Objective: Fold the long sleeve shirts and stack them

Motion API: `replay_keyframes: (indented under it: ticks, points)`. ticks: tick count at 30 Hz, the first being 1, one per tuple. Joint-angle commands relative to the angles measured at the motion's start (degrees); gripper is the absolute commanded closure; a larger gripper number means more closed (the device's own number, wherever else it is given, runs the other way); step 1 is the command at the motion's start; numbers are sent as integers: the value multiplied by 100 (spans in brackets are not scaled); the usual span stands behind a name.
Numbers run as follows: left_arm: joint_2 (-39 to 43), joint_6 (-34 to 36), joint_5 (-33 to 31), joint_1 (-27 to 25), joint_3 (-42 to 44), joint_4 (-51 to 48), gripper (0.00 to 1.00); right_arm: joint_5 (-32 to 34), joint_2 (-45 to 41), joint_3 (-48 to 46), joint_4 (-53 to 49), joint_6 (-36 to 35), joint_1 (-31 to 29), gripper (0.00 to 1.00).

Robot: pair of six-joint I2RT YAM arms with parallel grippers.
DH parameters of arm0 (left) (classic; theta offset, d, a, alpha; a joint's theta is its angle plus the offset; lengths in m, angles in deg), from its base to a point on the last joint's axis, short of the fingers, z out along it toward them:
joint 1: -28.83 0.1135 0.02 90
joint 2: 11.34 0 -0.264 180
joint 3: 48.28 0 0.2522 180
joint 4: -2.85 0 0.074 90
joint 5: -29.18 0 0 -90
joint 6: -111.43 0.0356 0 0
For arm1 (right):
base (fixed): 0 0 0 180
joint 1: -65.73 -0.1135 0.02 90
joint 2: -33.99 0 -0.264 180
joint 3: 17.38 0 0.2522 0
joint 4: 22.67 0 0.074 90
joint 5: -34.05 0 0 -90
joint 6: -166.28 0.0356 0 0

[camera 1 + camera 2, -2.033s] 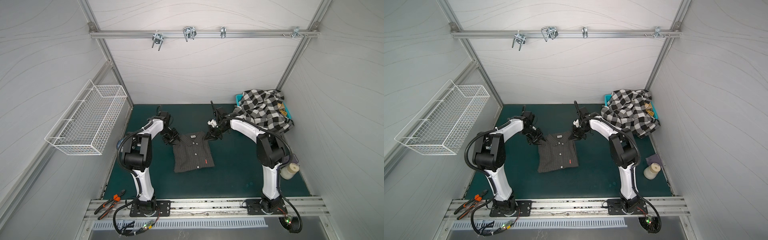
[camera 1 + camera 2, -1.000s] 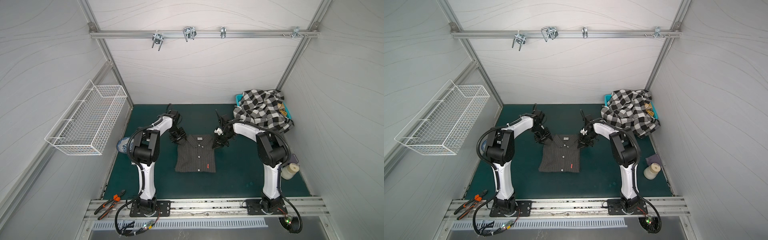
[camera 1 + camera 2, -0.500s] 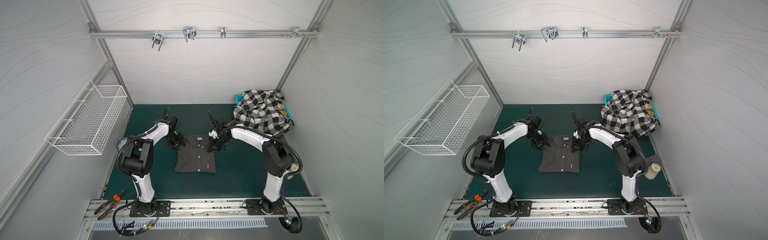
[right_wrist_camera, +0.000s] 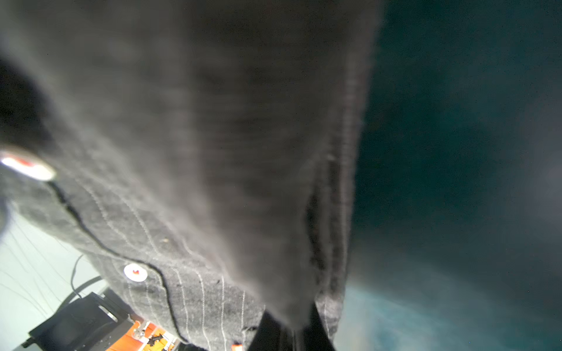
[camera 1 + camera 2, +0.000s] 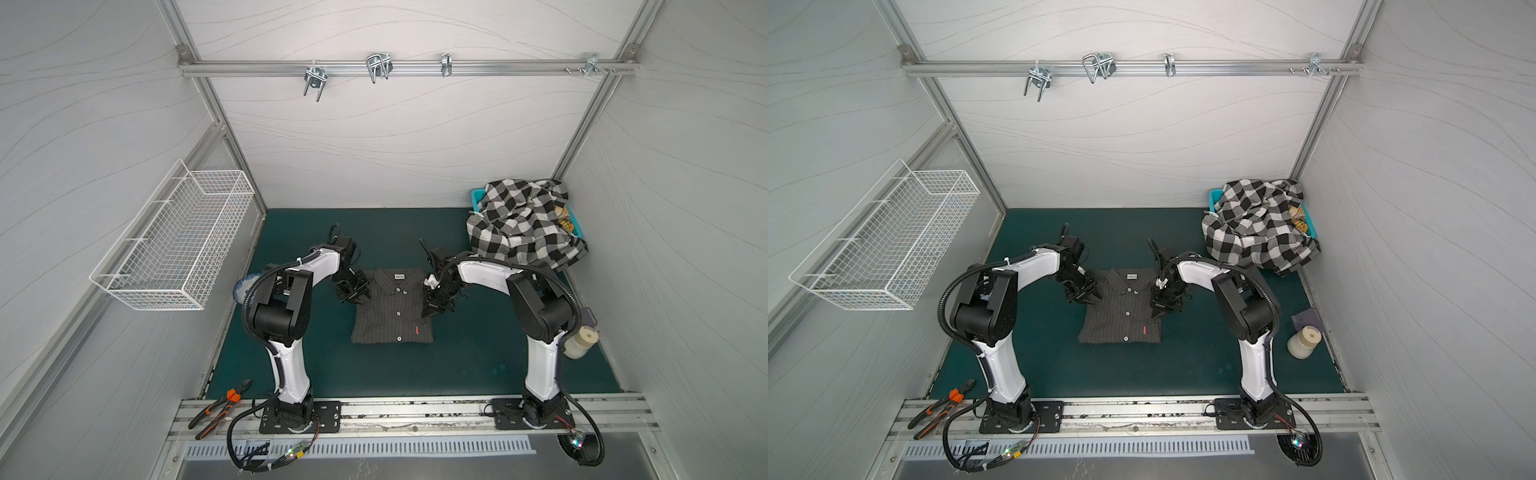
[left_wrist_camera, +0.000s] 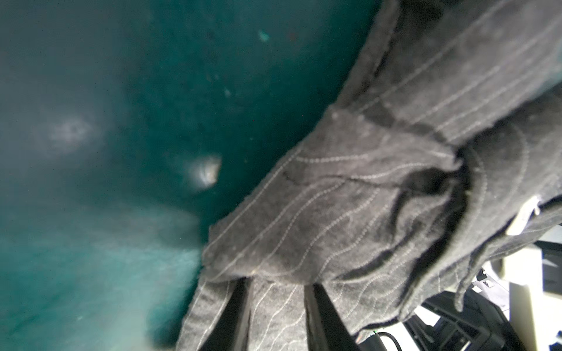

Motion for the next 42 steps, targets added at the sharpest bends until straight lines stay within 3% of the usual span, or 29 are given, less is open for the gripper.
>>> replay_keyframes:
  ticks: [1,7,15,18,28,42]
  points:
    - [-61,-48,9,14,-262,0,68,100,-68,126,-142,-156,82,90]
    - [425,84,-242,16,-711,-460,54,149,-740,247,-491,-223,-14,85]
    - [1510,213,-403,25,-288,-764,54,514,-1272,647,-962,-194,-207,81]
    - [1820,188,-376,25,72,-692,58,572,-1056,1071,-992,-193,-165,82]
    - [2173,130,17,20,1261,-286,86,430,428,2508,-745,-160,-43,92]
    - [2092,130,86,15,1640,-50,90,235,1387,2350,-311,-18,-187,93]
